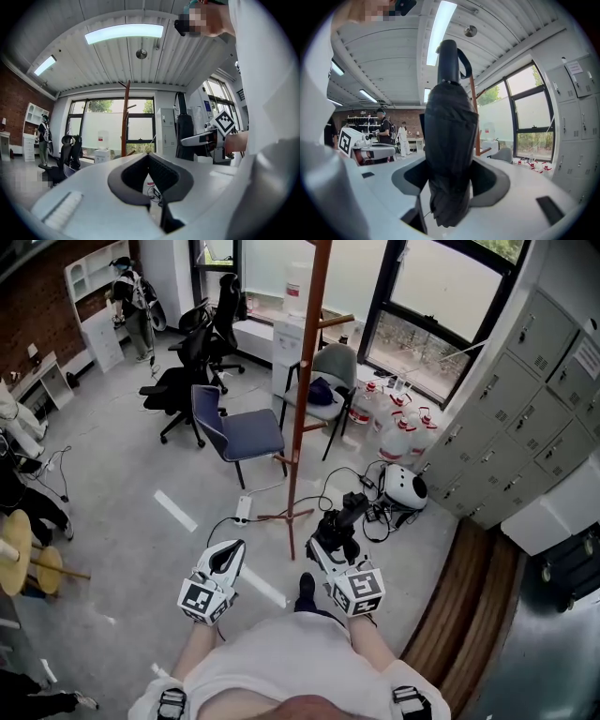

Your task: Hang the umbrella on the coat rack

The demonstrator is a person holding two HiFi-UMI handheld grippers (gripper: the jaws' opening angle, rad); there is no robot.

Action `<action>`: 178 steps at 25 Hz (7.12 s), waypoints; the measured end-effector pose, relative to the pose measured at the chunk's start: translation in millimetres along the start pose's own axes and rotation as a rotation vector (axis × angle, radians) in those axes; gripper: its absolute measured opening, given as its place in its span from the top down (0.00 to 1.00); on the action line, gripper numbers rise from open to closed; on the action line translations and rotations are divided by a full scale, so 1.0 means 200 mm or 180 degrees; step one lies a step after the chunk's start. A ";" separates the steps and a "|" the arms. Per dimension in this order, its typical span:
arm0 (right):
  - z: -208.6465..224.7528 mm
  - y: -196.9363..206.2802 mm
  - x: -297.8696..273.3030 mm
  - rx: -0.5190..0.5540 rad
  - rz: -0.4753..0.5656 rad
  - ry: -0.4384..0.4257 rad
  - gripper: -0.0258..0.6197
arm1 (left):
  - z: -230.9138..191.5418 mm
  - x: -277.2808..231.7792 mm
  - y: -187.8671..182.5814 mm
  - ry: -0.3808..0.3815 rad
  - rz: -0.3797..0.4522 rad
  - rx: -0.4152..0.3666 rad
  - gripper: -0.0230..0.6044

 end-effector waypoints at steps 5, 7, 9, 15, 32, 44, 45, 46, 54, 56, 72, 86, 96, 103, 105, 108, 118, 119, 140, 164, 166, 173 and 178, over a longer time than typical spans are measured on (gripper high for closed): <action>0.25 0.05 -0.24 0.0038 0.0050 -0.0128 0.56 | -0.13 -0.27 0.01 -0.0183 0.0025 -0.0020 0.95; 0.38 0.06 -0.34 0.0067 0.0067 -0.0200 0.56 | -0.18 -0.42 -0.02 -0.0249 0.0069 -0.0020 0.95; 0.51 0.05 -0.43 0.0084 0.0100 -0.0291 0.56 | -0.21 -0.56 -0.06 -0.0342 0.0117 0.0037 0.95; 0.84 0.02 -0.63 0.0185 0.0201 -0.0496 0.56 | -0.28 -0.89 -0.15 -0.0528 0.0283 -0.0052 0.95; 1.12 -0.04 -0.90 0.0218 0.0303 -0.0772 0.56 | -0.42 -1.23 -0.22 -0.0674 0.0297 0.0039 0.95; 1.15 -0.17 -1.03 0.0124 0.0348 -0.1017 0.56 | -0.57 -1.28 -0.26 -0.0501 0.0221 0.0072 0.95; 1.16 -0.20 -1.05 0.0119 0.0356 -0.1059 0.56 | -0.59 -1.28 -0.27 -0.0492 0.0219 0.0086 0.95; 1.16 -0.23 -1.06 0.0123 0.0361 -0.1107 0.56 | -0.60 -1.28 -0.28 -0.0478 0.0216 0.0093 0.95; 1.23 -0.38 -1.15 0.0382 0.0312 -0.1694 0.56 | -0.66 -1.26 -0.25 -0.0439 0.0226 0.0104 0.95; 1.26 -0.41 -1.17 0.0416 0.0323 -0.1864 0.56 | -0.68 -1.25 -0.25 -0.0443 0.0221 0.0110 0.95; 1.47 -0.57 -1.34 0.0506 0.0456 -0.2819 0.56 | -0.79 -1.21 -0.26 -0.0467 0.0183 0.0152 0.95; 1.58 -0.62 -1.46 0.0473 0.0498 -0.2861 0.56 | -0.84 -1.20 -0.25 -0.0547 0.0165 0.0133 0.95; 1.60 -0.56 -1.57 0.0426 0.0351 -0.2643 0.56 | -0.88 -1.19 -0.22 -0.0567 0.0166 0.0154 0.95; 1.60 -0.47 -1.63 0.0322 0.0218 -0.2491 0.56 | -0.85 -1.21 -0.24 -0.0590 0.0157 0.0148 0.95; 1.59 -0.43 -1.65 0.0341 0.0150 -0.2426 0.56 | -0.85 -1.22 -0.24 -0.0595 0.0154 0.0149 0.95; 1.56 -0.36 -1.67 0.0303 0.0063 -0.2328 0.56 | -0.85 -1.22 -0.24 -0.0592 0.0143 0.0156 0.95; 1.45 -0.22 -1.73 0.0017 0.0000 -0.2103 0.56 | -0.85 -1.23 -0.23 -0.0528 0.0118 0.0158 0.95; 1.45 -0.22 -1.73 0.0020 0.0000 -0.2068 0.56 | -0.84 -1.23 -0.23 -0.0520 0.0120 0.0157 0.95; 1.23 -0.19 -1.59 0.0116 -0.0022 -0.1784 0.56 | -0.83 -1.20 -0.22 -0.0483 0.0110 0.0145 0.95; 1.02 0.07 -1.60 0.0013 -0.0260 -0.1330 0.56 | -0.83 -1.16 -0.21 -0.0489 0.0124 0.0154 0.95; 1.00 0.07 -1.61 0.0027 -0.0265 -0.1313 0.56 | -0.84 -1.15 -0.21 -0.0487 0.0121 0.0151 0.95; 1.01 0.08 -1.60 0.0066 -0.0283 -0.1190 0.56 | -0.86 -1.15 -0.23 -0.0463 0.0133 0.0142 0.95; 1.00 0.03 -1.59 0.0242 -0.0234 -0.1065 0.53 | -0.88 -1.16 -0.25 -0.0445 0.0138 0.0144 0.95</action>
Point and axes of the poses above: the fingertips, and each gripper's own axes: x backward along the fingers, z to its right, y out of its underside, the point moved 7 cm from there along x, backward along the fingers, and after that the axes turned 14 degrees about x, right-handed, at the moved point
